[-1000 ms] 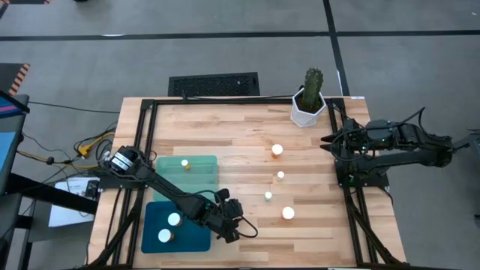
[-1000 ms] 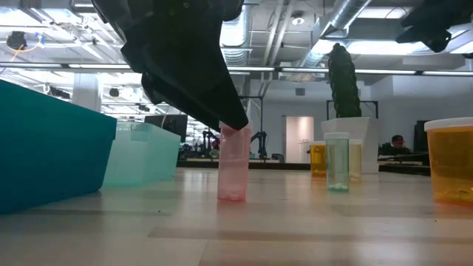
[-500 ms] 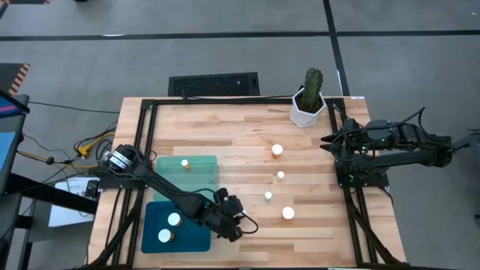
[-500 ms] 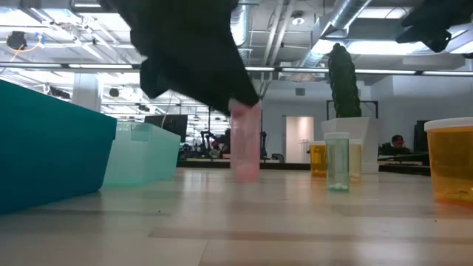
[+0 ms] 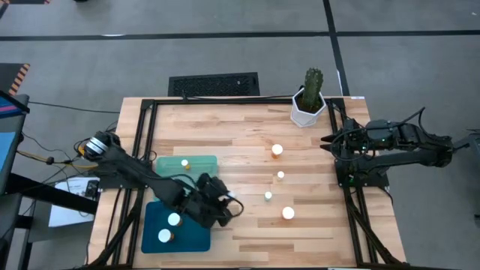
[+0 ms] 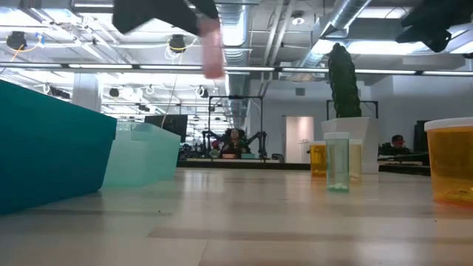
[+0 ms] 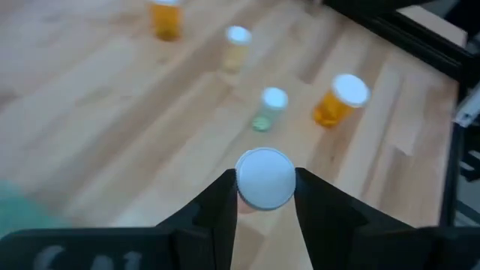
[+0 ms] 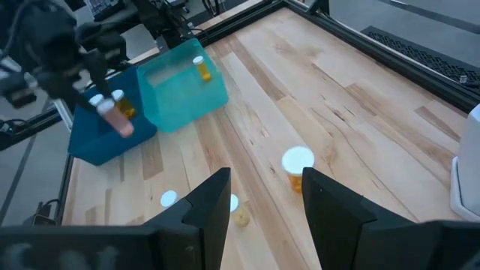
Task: Pick and place medicine bottles into bin by pill shape (circle, oval)
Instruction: Put the small pink pill bottle into the green bin
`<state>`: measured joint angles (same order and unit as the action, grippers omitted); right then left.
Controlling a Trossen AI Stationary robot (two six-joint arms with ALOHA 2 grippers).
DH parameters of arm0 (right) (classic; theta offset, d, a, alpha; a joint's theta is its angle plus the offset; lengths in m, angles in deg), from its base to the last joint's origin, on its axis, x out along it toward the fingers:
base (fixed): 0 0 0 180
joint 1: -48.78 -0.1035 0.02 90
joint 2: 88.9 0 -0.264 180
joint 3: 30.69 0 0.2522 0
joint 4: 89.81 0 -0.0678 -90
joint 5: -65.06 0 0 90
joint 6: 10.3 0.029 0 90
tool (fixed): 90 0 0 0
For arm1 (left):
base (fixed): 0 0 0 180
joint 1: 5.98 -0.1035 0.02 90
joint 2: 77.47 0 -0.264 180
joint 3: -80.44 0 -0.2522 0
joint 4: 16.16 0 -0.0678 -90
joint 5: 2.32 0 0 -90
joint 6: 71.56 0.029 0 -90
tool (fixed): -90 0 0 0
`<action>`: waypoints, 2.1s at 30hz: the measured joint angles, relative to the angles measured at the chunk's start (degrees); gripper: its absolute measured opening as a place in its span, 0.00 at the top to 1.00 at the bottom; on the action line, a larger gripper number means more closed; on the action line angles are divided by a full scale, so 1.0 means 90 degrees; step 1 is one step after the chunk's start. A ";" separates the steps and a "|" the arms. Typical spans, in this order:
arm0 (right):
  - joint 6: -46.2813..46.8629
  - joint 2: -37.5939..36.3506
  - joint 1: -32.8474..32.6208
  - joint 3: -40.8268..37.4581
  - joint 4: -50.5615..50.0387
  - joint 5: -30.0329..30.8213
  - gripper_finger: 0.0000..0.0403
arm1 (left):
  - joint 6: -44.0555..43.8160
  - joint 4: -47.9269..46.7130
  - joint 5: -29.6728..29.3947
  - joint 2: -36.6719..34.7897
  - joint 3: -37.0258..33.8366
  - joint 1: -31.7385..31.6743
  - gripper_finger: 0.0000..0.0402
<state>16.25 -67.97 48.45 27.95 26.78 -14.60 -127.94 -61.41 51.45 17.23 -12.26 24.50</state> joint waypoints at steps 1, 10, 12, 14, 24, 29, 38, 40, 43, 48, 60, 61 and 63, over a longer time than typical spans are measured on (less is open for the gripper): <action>0.0000 0.0002 0.0000 0.0000 -0.0001 0.0000 0.57 | -0.0116 -0.0303 -0.0076 -0.0154 0.0000 0.0025 0.72; 0.0025 0.0002 0.0000 0.0000 -0.0008 0.0004 0.57 | -0.1895 -0.3392 -0.0729 -0.1089 0.0002 0.0194 0.72; 0.0040 0.0001 0.0000 0.0000 0.0002 0.0005 0.57 | -0.2481 -0.3985 -0.0797 -0.1129 -0.0077 0.0197 0.72; 0.0046 0.0002 0.0000 0.0000 -0.0007 0.0003 0.57 | -0.3069 -0.4467 -0.0894 -0.1117 -0.0203 0.0197 0.72; 0.0051 0.0000 0.0000 0.0000 -0.0002 0.0007 0.57 | -0.3985 -0.3157 -0.0930 -0.1110 -0.1865 0.0044 0.72; 0.0051 0.0002 0.0000 0.0000 -0.0005 0.0010 0.57 | -0.3898 -0.2391 -0.0946 -0.1110 -0.2427 -0.0234 0.72; 0.0053 0.0000 0.0000 0.0000 -0.0002 0.0015 0.57 | -0.3120 -0.1875 -0.0879 -0.0941 -0.2591 -0.0778 0.72; 0.0053 0.0002 0.0000 0.0000 -0.0006 0.0017 0.57 | -0.3032 -0.1774 -0.0852 -0.0808 -0.2591 -0.0858 0.72; 0.0053 0.0002 0.0000 0.0000 -0.0006 0.0019 0.57 | -0.2976 -0.1661 -0.0776 -0.0611 -0.2591 -0.0950 0.72; 0.0053 0.0002 0.0000 0.0000 -0.0009 0.0019 0.57 | -0.3028 -0.1516 -0.0695 -0.0374 -0.2594 -0.0976 0.72; 0.0056 0.0002 0.0000 0.0000 -0.0012 0.0019 0.57 | -0.3465 -0.0893 -0.0895 -0.0304 -0.2922 -0.0984 0.72; 0.0056 0.0001 0.0000 0.0000 -0.0005 0.0019 0.57 | -0.3468 -0.0888 -0.0893 -0.0306 -0.2924 -0.0984 0.72; 0.0056 0.0002 0.0000 0.0000 -0.0012 0.0019 0.57 | -0.3464 -0.0886 -0.0893 -0.0306 -0.2926 -0.0984 0.72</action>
<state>16.75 -67.95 48.45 27.95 26.67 -14.42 -159.11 -69.38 43.41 14.48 -38.59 15.65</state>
